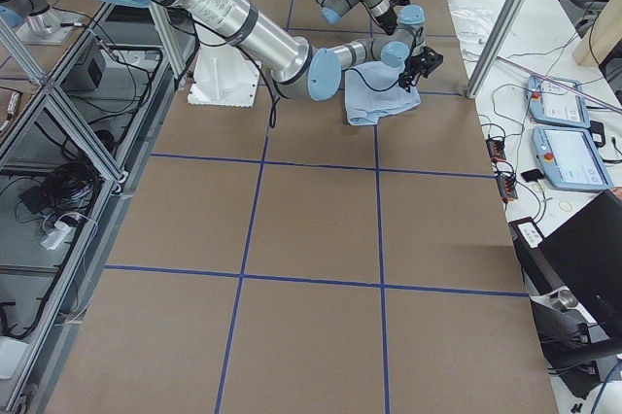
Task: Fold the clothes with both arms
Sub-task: 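Open both grippers and raise them away from the folded shirt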
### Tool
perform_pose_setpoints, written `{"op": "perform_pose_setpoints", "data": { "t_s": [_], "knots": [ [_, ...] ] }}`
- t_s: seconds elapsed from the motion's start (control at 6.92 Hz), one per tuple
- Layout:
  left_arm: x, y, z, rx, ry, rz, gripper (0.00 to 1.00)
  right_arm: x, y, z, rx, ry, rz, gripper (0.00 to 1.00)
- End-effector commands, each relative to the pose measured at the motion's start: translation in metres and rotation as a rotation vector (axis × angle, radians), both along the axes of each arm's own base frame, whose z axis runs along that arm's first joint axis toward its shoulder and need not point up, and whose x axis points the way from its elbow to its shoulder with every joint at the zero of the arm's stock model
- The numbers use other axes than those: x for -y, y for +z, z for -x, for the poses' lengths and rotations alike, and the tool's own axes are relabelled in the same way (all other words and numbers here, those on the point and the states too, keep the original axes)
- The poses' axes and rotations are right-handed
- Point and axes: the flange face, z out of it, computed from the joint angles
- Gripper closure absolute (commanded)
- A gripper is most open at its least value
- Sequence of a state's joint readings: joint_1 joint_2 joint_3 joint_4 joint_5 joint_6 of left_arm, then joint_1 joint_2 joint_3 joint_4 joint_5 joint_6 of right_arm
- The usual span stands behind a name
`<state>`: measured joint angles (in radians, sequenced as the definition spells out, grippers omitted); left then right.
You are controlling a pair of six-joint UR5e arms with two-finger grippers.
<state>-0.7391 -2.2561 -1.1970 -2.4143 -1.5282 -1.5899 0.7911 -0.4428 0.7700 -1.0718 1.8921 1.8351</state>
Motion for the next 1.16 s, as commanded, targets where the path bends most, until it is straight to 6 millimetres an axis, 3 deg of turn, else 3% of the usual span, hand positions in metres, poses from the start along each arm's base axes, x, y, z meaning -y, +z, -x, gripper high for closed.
{"op": "perform_pose_setpoints", "data": {
  "t_s": [0.0,0.29,0.58,0.72,0.87,1.01],
  "knots": [
    [-0.019,-0.001,0.023,0.057,0.223,-0.112,0.27,-0.031,0.019,-0.064,-0.083,-0.216,-0.063,0.0],
    [-0.038,0.013,0.085,0.126,0.318,-0.235,0.24,-0.051,0.089,-0.135,-0.115,-0.284,-0.129,0.0],
    [-0.042,0.019,0.135,0.254,0.389,-0.31,0.23,-0.062,0.159,-0.248,-0.115,-0.364,-0.205,0.0],
    [-0.05,0.029,0.165,0.276,0.431,-0.342,0.15,-0.073,0.186,-0.296,-0.108,-0.392,-0.23,0.0],
    [-0.061,0.041,0.199,0.28,0.462,-0.36,0.01,-0.088,0.205,-0.341,-0.116,-0.42,-0.25,0.0],
    [-0.074,0.059,0.242,0.307,0.501,-0.395,0.01,-0.111,0.223,-0.383,-0.132,-0.456,-0.266,0.0]
  ]
}}
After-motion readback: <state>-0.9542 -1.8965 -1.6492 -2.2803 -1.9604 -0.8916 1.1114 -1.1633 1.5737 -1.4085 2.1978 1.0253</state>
